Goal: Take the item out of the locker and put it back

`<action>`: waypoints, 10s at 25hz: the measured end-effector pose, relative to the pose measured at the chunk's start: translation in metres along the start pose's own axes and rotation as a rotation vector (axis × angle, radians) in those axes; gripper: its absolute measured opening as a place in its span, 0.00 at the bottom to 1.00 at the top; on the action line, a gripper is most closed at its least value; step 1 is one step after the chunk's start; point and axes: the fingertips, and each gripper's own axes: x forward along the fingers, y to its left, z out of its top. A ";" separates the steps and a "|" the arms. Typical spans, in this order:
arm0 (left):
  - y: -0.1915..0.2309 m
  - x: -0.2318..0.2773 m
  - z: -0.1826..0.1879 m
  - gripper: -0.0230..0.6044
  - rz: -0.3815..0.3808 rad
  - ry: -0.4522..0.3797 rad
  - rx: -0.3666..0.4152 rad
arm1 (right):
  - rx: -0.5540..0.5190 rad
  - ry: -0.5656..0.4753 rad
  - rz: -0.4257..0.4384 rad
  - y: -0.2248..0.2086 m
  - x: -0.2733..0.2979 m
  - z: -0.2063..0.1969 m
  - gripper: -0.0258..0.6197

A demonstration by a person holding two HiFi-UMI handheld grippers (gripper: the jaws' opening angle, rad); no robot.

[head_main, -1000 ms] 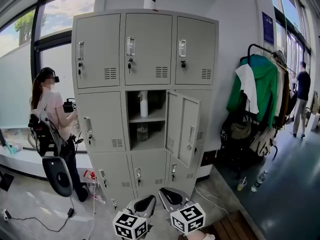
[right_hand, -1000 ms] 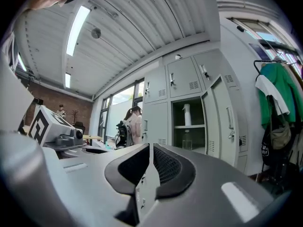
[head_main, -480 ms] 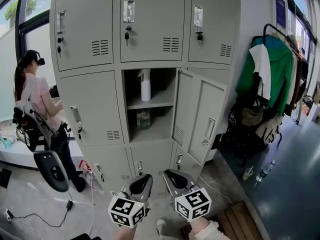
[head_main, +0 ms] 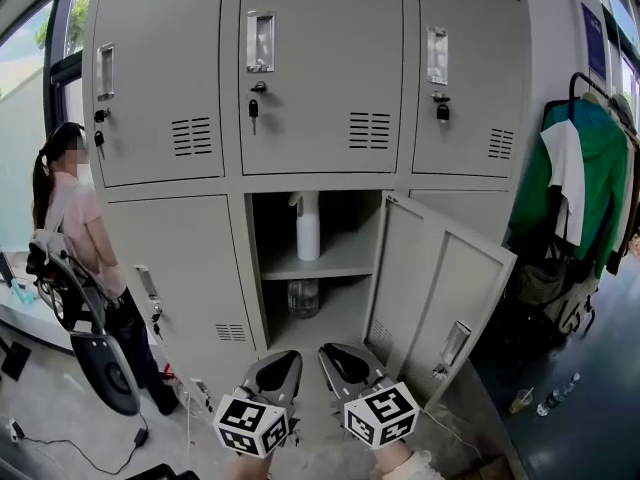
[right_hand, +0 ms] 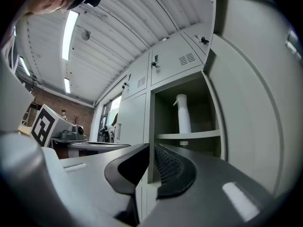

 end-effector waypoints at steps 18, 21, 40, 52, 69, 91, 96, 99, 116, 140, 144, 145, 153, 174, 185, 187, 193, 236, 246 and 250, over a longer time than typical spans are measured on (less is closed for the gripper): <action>0.043 0.082 0.003 0.05 -0.002 -0.031 -0.012 | -0.035 -0.009 0.053 -0.055 0.080 0.005 0.10; 0.048 0.087 0.003 0.05 -0.023 -0.018 -0.021 | -0.042 -0.016 0.029 -0.060 0.090 0.013 0.10; 0.072 0.109 0.011 0.05 -0.124 -0.016 -0.023 | -0.151 -0.015 -0.097 -0.107 0.167 0.072 0.57; 0.075 0.119 0.007 0.05 -0.159 -0.013 -0.050 | -0.157 0.088 -0.134 -0.138 0.210 0.078 0.67; 0.076 0.122 0.007 0.05 -0.172 -0.015 -0.050 | -0.204 0.346 -0.220 -0.154 0.237 0.049 0.49; 0.076 0.105 0.010 0.05 -0.150 -0.022 -0.053 | -0.086 0.252 -0.106 -0.150 0.226 0.062 0.46; 0.080 0.101 0.012 0.05 -0.137 -0.027 -0.055 | -0.064 0.215 -0.117 -0.148 0.216 0.066 0.45; 0.080 0.101 0.011 0.05 -0.138 -0.025 -0.059 | -0.038 0.177 -0.119 -0.147 0.207 0.071 0.44; 0.075 0.104 0.013 0.05 -0.137 -0.015 -0.037 | 0.035 0.060 -0.070 -0.113 0.140 0.074 0.45; 0.082 0.082 0.007 0.05 -0.079 -0.007 -0.044 | 0.054 -0.092 -0.039 -0.082 0.081 0.038 0.44; 0.081 0.084 0.007 0.05 -0.078 -0.018 -0.076 | 0.041 -0.076 -0.011 -0.073 0.079 0.032 0.45; 0.080 0.084 0.007 0.05 -0.079 -0.019 -0.078 | 0.036 -0.072 -0.005 -0.071 0.078 0.031 0.45; 0.077 0.088 0.010 0.05 -0.088 -0.023 -0.074 | 0.010 -0.066 0.015 -0.067 0.073 0.028 0.45; 0.072 0.089 0.009 0.05 -0.098 -0.020 -0.052 | 0.061 -0.059 0.010 -0.077 0.072 0.025 0.45; 0.077 0.089 0.004 0.05 -0.096 -0.010 -0.069 | 0.044 -0.049 0.004 -0.075 0.074 0.024 0.45; 0.077 0.089 0.003 0.05 -0.094 -0.007 -0.064 | 0.044 -0.050 0.002 -0.075 0.075 0.024 0.45; 0.079 0.088 0.002 0.05 -0.102 0.001 -0.081 | 0.047 -0.046 -0.003 -0.076 0.075 0.023 0.45; 0.110 0.091 0.014 0.05 -0.074 -0.045 -0.087 | -0.043 0.031 -0.074 -0.121 0.198 0.085 0.44; 0.111 0.094 0.012 0.05 -0.085 -0.047 -0.102 | -0.193 0.011 -0.171 -0.118 0.203 0.076 0.44; 0.106 0.095 0.009 0.05 -0.093 -0.040 -0.107 | -0.291 0.041 -0.175 -0.111 0.207 0.069 0.44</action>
